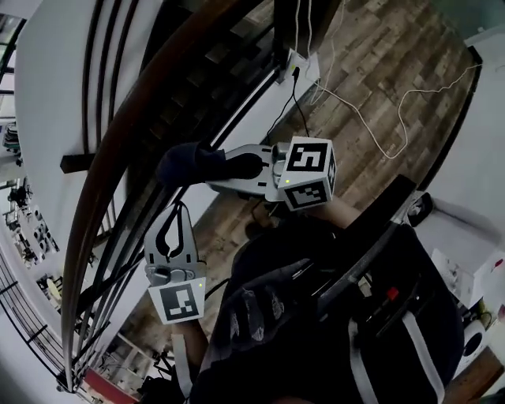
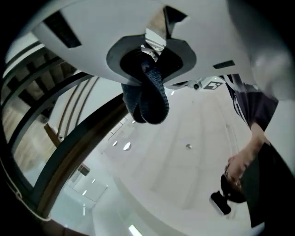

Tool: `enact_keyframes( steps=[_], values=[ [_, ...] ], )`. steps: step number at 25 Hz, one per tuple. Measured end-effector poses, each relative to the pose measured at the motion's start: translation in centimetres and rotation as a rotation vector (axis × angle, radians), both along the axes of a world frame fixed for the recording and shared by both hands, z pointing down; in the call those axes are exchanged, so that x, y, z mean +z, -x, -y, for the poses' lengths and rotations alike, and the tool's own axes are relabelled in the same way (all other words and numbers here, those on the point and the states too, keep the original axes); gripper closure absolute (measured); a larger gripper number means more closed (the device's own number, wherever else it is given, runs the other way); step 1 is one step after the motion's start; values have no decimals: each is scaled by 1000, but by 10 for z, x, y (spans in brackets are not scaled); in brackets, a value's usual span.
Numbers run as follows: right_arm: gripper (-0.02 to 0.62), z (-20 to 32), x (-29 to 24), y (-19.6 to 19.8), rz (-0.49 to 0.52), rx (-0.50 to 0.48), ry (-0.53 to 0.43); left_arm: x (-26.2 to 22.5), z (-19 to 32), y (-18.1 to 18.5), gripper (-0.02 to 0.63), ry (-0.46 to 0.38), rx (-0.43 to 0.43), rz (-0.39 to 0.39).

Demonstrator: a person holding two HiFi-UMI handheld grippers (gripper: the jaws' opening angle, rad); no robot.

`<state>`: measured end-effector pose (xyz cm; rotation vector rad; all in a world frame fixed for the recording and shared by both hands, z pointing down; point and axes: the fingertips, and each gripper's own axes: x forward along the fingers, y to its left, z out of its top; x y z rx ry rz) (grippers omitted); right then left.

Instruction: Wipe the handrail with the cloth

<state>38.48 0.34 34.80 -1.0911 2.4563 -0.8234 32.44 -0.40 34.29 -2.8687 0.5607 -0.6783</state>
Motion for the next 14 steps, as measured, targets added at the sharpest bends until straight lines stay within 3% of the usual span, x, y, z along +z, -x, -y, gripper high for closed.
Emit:
enact_keyframes(
  steps=[5, 10, 14],
  values=[
    [554, -29, -36, 94, 32, -22, -42, -32, -21, 81, 598, -38, 11, -101],
    [554, -58, -72, 154, 236, -13, -7, -57, -39, 168, 598, 2, 9, -210],
    [554, -51, -79, 204, 236, 8, 34, -56, -18, 248, 598, 2, -96, -204]
  ],
)
